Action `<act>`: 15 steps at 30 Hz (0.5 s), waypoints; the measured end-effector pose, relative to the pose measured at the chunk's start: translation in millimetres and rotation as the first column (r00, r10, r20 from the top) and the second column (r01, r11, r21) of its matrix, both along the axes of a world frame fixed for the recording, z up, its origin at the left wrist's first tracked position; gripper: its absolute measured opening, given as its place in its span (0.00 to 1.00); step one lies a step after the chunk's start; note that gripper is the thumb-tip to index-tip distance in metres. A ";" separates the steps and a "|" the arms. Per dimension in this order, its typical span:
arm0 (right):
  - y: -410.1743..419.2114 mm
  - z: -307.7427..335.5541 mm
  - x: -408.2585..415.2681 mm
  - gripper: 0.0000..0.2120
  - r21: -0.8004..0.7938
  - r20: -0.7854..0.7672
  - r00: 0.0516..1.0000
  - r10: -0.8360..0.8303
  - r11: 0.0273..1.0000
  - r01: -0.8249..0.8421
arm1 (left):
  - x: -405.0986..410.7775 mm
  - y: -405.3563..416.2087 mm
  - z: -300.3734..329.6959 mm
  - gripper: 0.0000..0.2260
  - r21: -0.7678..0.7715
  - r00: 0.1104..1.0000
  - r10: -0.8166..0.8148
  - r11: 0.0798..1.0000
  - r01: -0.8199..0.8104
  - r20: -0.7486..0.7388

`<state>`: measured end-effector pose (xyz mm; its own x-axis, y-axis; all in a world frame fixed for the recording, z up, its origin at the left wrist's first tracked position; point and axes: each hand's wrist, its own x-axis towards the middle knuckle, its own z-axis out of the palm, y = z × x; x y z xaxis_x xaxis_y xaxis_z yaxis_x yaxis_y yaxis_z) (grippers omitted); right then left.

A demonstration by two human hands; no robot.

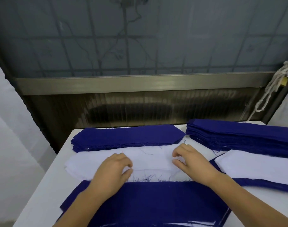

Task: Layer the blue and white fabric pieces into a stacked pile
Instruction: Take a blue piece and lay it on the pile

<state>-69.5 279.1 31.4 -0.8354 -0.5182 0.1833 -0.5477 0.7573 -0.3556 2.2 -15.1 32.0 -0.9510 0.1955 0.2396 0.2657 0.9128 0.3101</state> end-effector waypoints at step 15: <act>-28.2 -14.7 -47.4 0.13 0.048 0.216 0.976 -0.022 0.999 0.012 | -71.7 41.6 -13.9 0.15 0.183 0.955 0.007 0.981 -0.064 0.298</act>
<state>-116.9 250.9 16.7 -0.8613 -0.5074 -0.0269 -0.4486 0.7841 -0.4289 -69.5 26.5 18.1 -0.9900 0.1390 -0.0230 0.1051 0.8371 0.5368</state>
